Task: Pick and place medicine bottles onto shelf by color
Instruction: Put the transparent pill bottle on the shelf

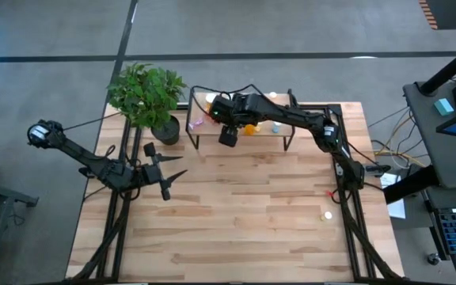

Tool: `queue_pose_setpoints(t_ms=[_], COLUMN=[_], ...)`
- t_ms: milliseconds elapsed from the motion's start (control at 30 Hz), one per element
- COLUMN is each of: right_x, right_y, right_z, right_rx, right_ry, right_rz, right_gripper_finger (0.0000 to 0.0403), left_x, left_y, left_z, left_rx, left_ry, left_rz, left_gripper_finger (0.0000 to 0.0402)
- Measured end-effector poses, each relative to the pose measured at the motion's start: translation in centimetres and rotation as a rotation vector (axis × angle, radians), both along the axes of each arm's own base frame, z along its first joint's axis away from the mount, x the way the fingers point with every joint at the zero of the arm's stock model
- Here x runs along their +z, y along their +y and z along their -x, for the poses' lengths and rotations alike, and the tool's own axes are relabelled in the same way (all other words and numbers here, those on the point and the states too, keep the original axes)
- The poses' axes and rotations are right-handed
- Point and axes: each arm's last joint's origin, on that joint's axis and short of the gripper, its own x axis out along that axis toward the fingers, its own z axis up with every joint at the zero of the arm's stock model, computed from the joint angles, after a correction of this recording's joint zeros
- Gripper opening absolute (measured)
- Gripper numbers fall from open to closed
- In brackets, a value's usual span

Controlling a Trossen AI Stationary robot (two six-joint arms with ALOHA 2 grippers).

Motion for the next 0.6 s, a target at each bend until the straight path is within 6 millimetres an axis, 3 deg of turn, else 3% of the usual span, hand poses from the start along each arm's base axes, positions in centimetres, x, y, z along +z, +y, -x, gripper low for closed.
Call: queue_pose_setpoints(t_ms=[167,267,433,600], right_x=[2.3,4.1,6.9,6.2], right_y=[0.7,1.7,5.9,10.5], right_z=[1.1,1.9,3.3,4.5], right_rx=[0.225,0.268,0.365,0.478], right_ry=[0.105,0.054,-0.015,-0.013], right_rz=[0.071,0.045,0.021,0.018], right_gripper_finger=[0.0201,0.0201,0.0201,0.0201], left_x=[0.0,0.2,0.6,1.2], left_y=[0.0,0.0,-0.3,-1.2], left_z=[0.0,-0.3,-2.3,-5.2], left_rx=[0.000,0.010,0.029,-0.054], left_ry=[-0.002,-0.037,-0.018,0.034], left_rz=[0.001,0.020,0.010,-0.018], left_gripper_finger=[0.0195,0.0195,0.0195,0.0195])
